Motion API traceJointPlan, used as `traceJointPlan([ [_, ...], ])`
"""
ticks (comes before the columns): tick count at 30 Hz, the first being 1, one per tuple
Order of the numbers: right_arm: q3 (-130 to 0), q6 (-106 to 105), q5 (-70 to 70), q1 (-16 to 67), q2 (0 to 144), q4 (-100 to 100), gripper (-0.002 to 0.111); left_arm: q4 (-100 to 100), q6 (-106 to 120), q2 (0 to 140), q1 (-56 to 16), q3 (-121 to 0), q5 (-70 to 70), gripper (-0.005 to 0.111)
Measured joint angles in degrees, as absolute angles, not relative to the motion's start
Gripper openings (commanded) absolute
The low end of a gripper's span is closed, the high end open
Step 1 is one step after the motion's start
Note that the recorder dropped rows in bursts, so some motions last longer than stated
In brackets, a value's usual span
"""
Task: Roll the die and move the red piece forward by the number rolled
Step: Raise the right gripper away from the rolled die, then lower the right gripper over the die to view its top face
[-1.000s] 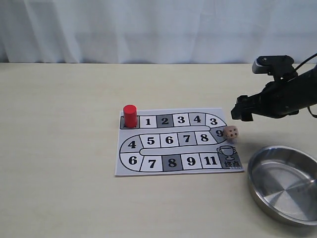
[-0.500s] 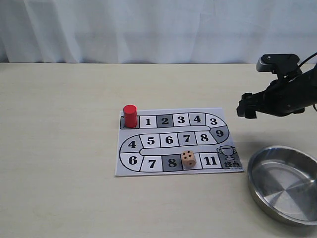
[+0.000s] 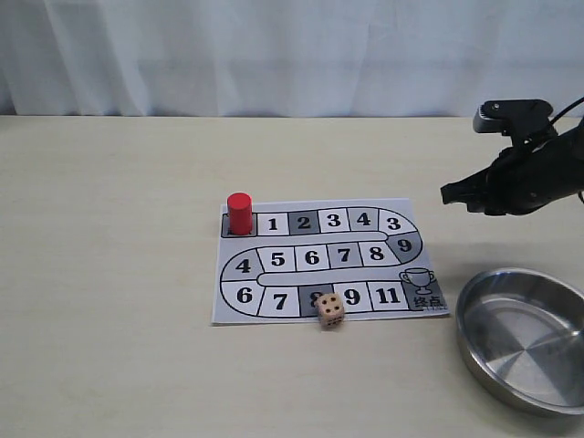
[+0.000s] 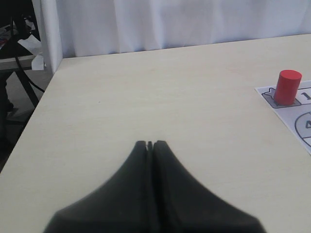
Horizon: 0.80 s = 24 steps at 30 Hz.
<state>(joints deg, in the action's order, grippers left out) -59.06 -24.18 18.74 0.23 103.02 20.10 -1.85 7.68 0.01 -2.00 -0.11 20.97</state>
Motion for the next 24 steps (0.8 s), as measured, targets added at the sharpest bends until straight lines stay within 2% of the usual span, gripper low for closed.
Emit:
traceJointPlan([
  [10, -59.1, -23.1, 24.4, 0.2, 96.9, 20.1, 0.004, -1.8, 7.7, 0.0, -2.0, -0.1, 21.0, 0.0],
  [20, -59.1, -24.7, 41.4, 0.5, 88.7, 21.3, 0.004, -1.8, 7.7, 0.0, -2.0, -0.1, 21.0, 0.0],
  [24, -59.1, -27.1, 43.8, 7.0, 88.1, 21.0, 0.004, -1.8, 7.7, 0.0, -2.0, -0.1, 21.0, 0.0],
])
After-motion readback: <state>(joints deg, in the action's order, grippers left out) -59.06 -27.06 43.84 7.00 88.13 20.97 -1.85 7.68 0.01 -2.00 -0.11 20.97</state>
